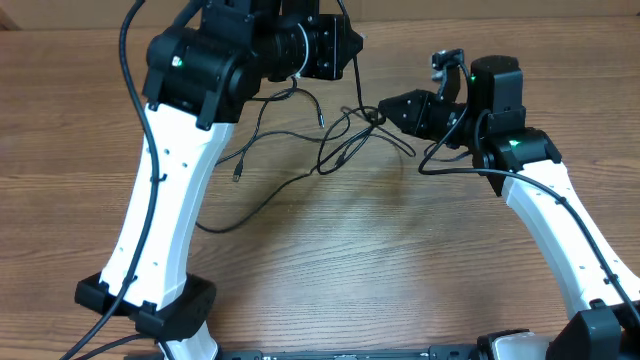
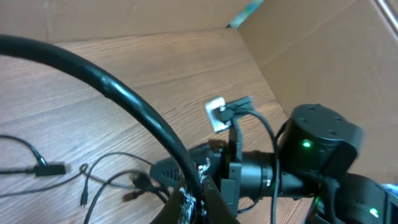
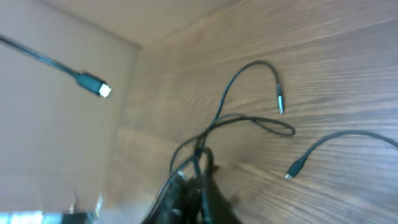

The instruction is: Untangle cables

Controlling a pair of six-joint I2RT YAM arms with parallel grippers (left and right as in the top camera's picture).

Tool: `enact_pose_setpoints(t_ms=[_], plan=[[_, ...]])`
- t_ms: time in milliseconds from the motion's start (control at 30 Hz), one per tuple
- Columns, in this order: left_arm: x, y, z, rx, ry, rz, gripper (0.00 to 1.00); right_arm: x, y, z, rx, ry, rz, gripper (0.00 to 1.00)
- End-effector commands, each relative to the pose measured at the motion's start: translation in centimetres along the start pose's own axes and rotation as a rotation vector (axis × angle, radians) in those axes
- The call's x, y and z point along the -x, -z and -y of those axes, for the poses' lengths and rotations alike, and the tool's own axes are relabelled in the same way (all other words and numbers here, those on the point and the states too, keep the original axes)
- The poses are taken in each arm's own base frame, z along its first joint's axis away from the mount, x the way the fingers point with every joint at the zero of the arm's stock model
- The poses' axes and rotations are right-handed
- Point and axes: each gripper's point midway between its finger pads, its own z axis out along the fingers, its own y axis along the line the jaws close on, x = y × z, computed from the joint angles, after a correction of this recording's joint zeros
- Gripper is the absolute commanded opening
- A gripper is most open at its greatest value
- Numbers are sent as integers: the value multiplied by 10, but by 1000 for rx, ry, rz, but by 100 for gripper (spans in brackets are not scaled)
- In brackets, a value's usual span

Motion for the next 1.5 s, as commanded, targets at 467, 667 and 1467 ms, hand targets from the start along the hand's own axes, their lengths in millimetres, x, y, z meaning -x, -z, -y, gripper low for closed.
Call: enact_pose_setpoints(t_ms=[467,667,1467], plan=[[14,14,-8,99,-42,83,4,-48,20,-68,393,-28,-285,71],[16,14,-6,94,-47,94,4,-51,20,-70,399,-32,-298,68],[25,23,-9,34,-38,106,4,-14,-3,27,-194,-199,5,4]])
